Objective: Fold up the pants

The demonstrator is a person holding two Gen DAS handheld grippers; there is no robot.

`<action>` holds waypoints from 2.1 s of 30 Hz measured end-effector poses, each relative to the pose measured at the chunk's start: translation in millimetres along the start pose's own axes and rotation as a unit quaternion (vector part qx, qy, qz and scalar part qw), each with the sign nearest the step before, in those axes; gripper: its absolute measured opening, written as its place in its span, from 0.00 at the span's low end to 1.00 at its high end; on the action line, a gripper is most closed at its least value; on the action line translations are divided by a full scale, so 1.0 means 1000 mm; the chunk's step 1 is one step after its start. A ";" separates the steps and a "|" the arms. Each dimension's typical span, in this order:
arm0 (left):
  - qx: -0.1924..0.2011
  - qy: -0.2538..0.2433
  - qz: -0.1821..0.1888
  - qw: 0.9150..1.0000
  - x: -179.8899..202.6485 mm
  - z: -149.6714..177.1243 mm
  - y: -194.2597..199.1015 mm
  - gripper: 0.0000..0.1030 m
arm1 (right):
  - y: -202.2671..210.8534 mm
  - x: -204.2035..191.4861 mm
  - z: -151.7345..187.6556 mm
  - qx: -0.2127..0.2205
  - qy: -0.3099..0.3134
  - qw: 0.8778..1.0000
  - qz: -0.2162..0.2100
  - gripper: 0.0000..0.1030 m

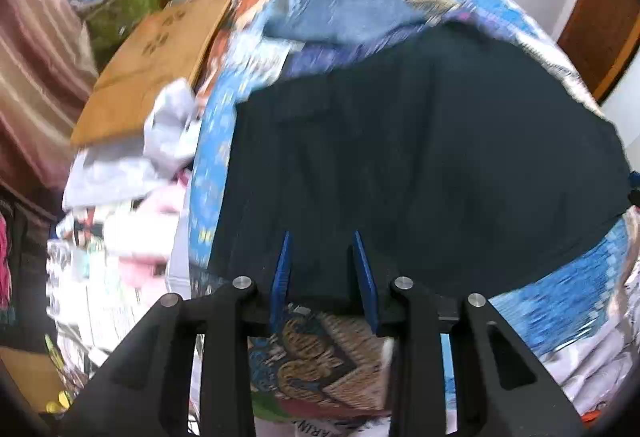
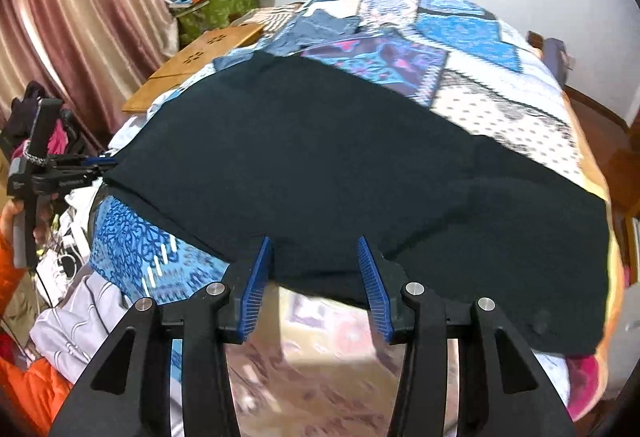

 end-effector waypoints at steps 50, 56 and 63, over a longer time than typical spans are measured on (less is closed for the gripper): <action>-0.056 -0.179 0.076 0.979 0.345 -0.092 -0.162 0.78 | 0.003 0.238 0.106 0.049 -0.390 0.918 0.054 0.23; -0.064 -0.187 0.082 0.977 0.353 -0.093 -0.166 0.77 | 0.003 0.241 0.104 0.047 -0.381 0.922 0.044 0.09; -0.066 -0.173 0.124 0.975 0.346 -0.091 -0.138 0.77 | 0.038 0.239 0.082 0.087 -0.365 0.926 0.048 0.08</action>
Point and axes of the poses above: each gripper's, at about its wrist camera, not at the fingertips, and y roughly against the way its jaws point, x to its right, z to its underside, the point moved 4 cm from there along -y, roughly the way its jaws point, and after that the axes turned 14 degrees about z, right-handed, at the moved point
